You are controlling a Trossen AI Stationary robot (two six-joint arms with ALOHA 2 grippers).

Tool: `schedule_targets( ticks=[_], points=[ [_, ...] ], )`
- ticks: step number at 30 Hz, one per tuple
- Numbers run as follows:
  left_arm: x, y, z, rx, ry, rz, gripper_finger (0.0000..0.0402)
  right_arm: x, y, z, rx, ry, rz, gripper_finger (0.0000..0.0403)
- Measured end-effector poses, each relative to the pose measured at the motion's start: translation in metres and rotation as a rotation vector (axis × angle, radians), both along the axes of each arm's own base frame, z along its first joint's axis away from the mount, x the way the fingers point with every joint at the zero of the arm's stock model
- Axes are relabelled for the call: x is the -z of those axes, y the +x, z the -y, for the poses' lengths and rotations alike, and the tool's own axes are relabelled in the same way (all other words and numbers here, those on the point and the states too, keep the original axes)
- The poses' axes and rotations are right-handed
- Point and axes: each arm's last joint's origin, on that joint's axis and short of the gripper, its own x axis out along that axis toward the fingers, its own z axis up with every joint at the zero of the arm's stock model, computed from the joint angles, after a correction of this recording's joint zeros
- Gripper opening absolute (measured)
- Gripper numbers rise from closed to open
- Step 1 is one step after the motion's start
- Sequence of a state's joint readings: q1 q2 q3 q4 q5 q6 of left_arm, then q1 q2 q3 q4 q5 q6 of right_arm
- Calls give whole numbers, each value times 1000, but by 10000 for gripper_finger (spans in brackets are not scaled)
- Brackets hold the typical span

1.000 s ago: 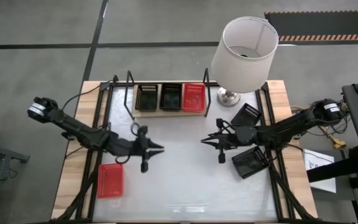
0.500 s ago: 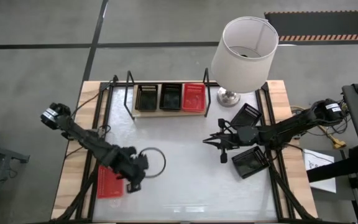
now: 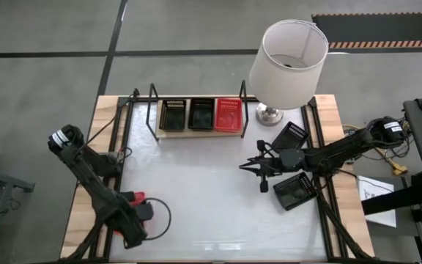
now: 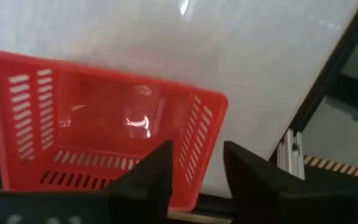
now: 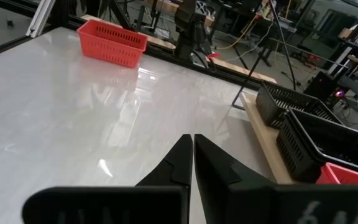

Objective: Stack baskets on shelf by color
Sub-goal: Stack the red bin on the red bin on the shelf

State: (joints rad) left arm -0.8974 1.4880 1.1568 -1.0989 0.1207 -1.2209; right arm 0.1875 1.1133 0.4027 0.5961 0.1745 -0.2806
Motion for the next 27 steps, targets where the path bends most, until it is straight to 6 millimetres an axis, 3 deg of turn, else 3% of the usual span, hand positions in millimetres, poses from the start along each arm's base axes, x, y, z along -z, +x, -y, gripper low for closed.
schedule_targets(
  ticks=[5,10,20,27],
  points=[
    [9,-12,15,73,30,-21,192,2,0,0,2,4,-19,9],
    [23,-14,29,109,45,-32,205,2,0,0,4,13,-20,9],
    [46,-8,40,172,88,-57,201,2,0,0,4,14,-24,9],
    [51,-7,41,183,102,-67,143,2,0,0,4,14,-24,9]
  ],
)
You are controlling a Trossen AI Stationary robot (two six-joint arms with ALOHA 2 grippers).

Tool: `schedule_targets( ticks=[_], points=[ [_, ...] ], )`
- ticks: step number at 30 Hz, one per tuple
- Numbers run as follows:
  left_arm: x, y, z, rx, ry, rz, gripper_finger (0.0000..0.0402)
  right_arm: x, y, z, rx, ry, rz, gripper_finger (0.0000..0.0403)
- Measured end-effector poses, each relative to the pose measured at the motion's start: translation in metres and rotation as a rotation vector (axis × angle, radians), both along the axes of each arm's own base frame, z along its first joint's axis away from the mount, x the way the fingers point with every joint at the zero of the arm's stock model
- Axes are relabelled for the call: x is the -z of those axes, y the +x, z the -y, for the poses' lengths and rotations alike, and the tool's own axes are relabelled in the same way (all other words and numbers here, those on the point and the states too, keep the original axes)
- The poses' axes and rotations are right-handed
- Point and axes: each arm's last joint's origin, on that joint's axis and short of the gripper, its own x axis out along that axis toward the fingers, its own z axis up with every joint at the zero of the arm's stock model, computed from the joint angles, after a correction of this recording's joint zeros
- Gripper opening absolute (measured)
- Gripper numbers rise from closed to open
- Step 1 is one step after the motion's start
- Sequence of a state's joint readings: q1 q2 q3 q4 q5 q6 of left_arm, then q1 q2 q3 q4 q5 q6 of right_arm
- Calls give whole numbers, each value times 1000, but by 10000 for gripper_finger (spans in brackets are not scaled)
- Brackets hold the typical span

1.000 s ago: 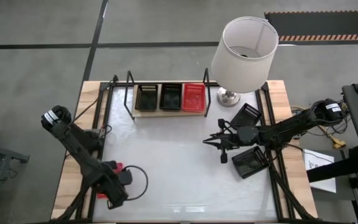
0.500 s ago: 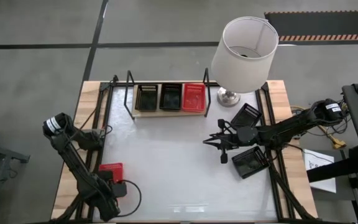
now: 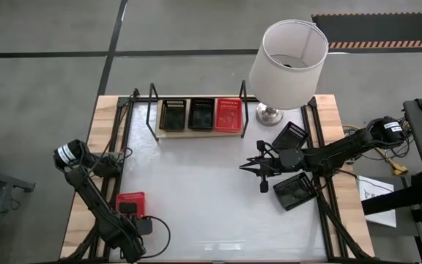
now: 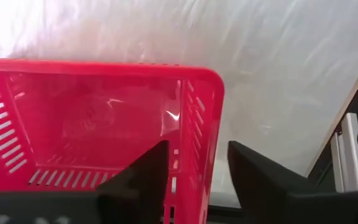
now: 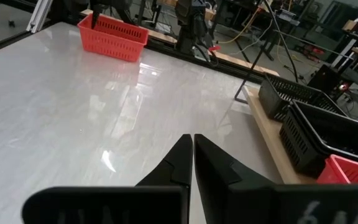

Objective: Stack baskets on shelf by color
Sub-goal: Stack the red bin on the red bin on the shelf

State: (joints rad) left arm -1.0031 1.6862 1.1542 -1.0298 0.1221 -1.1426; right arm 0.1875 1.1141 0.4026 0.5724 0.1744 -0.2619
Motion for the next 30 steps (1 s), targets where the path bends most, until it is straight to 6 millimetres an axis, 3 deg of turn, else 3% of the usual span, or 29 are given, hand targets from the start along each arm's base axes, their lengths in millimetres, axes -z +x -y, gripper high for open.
schedule_targets(
  ticks=[10,17,24,30],
  points=[
    [-1,1,0,1,-2,-1,8,1,0,0,0,-3,-8,9],
    [-16,18,-2,4,-49,22,3,-3,-2,1,1,-17,3,9],
    [-47,53,-28,-105,-23,-3,1,-14,-11,2,-6,-57,24,9],
    [-76,80,-48,-100,-45,69,1,-23,-25,5,-6,-59,13,9]
  ],
)
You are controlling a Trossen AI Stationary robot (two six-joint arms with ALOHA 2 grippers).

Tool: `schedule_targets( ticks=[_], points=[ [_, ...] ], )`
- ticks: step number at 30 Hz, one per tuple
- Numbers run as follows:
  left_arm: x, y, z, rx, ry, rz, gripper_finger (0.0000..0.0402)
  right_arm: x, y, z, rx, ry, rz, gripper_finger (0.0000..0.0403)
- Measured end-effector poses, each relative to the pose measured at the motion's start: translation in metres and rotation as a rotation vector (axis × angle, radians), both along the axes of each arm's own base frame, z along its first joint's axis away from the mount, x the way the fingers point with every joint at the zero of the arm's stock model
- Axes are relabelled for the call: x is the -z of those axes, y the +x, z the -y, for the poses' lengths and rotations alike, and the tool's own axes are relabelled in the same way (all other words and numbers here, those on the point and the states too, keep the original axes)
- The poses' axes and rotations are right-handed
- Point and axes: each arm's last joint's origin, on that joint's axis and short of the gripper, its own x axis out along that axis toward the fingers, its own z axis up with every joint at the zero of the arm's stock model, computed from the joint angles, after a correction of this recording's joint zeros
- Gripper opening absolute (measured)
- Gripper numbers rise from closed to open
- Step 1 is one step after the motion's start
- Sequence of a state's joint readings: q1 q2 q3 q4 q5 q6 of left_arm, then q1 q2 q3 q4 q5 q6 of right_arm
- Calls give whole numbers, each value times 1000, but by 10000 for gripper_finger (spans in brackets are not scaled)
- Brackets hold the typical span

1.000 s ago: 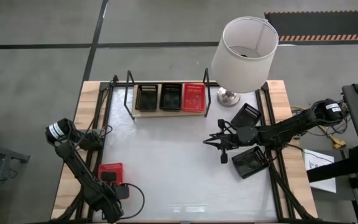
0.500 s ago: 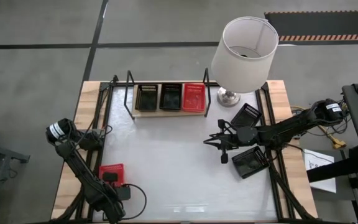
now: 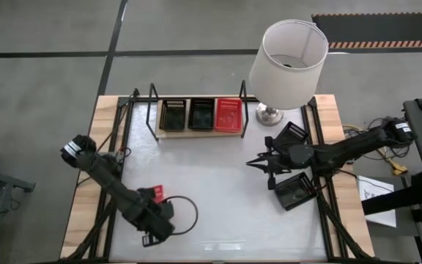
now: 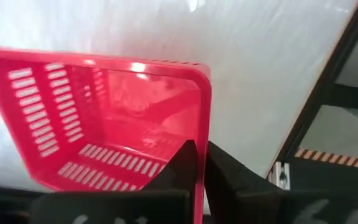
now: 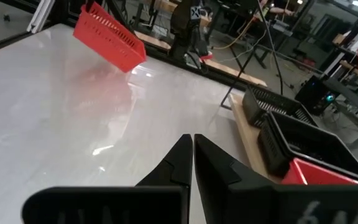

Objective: Stack baskets on shelf by color
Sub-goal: Stack the red bin on the red bin on the shelf

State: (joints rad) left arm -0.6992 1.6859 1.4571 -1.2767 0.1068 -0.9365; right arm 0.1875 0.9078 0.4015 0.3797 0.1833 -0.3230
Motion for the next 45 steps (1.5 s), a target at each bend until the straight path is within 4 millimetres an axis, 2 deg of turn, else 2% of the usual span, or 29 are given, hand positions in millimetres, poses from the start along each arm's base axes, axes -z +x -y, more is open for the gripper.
schedule_targets(
  ticks=[9,18,23,34,41,45],
  points=[
    [-38,30,-26,63,83,217,0,-7,-17,3,16,55,-38,9],
    [-66,56,-65,204,290,395,0,-7,-21,4,22,73,-56,9],
    [-70,72,-98,267,443,421,0,-6,-21,4,23,73,-62,9],
    [-79,114,-180,318,596,582,0,-6,-21,4,23,72,-68,9],
    [-82,121,-227,233,613,626,0,-5,-21,4,23,72,-72,9],
    [-79,125,-247,168,635,674,0,-5,-21,4,24,73,-77,9]
  ],
)
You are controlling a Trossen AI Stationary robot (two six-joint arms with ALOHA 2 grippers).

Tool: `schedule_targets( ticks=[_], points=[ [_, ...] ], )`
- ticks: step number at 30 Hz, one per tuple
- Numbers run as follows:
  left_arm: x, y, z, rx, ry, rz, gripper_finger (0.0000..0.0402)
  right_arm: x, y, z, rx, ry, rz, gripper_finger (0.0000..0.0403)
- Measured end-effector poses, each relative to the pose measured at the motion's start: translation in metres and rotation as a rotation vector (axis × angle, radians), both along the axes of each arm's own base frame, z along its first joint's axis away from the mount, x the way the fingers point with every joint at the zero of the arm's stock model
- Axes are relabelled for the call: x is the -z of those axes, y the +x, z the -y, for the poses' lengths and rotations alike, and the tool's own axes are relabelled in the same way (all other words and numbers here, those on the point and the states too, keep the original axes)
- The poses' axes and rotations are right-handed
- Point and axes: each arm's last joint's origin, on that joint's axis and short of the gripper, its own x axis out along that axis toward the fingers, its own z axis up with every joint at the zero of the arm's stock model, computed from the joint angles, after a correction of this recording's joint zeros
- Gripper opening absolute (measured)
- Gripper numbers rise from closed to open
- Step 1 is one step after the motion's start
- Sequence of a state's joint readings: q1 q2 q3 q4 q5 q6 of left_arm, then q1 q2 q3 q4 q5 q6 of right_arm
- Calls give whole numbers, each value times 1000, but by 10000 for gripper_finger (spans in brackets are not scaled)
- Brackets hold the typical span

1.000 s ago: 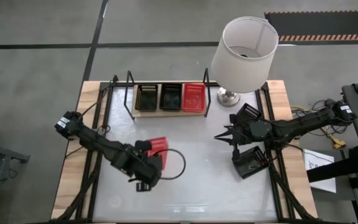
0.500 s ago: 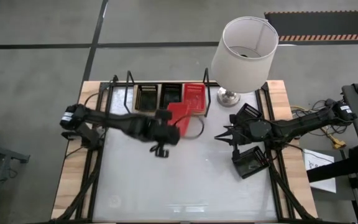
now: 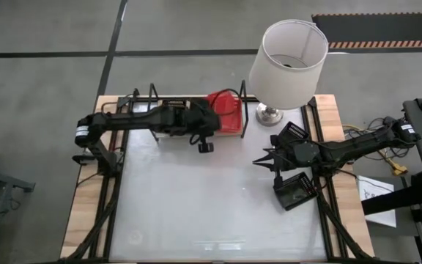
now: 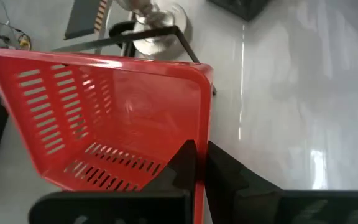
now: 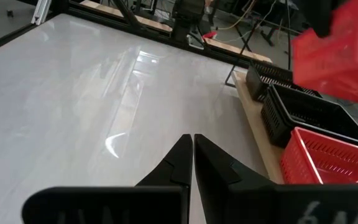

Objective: Stack baskets on shelf by color
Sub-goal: Stack the red bin on the red bin on the shelf

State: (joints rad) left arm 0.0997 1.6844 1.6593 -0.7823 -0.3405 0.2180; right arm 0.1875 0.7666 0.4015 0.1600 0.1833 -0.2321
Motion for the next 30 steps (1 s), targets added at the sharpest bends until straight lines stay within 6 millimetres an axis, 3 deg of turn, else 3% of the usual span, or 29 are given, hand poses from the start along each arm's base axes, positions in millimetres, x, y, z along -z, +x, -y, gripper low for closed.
schedule_targets(
  ticks=[18,30],
  points=[
    [33,13,-32,-41,-19,150,0,1,0,0,5,12,-10,9],
    [58,13,-37,-57,-12,184,0,2,-1,0,8,18,-26,9]
  ],
)
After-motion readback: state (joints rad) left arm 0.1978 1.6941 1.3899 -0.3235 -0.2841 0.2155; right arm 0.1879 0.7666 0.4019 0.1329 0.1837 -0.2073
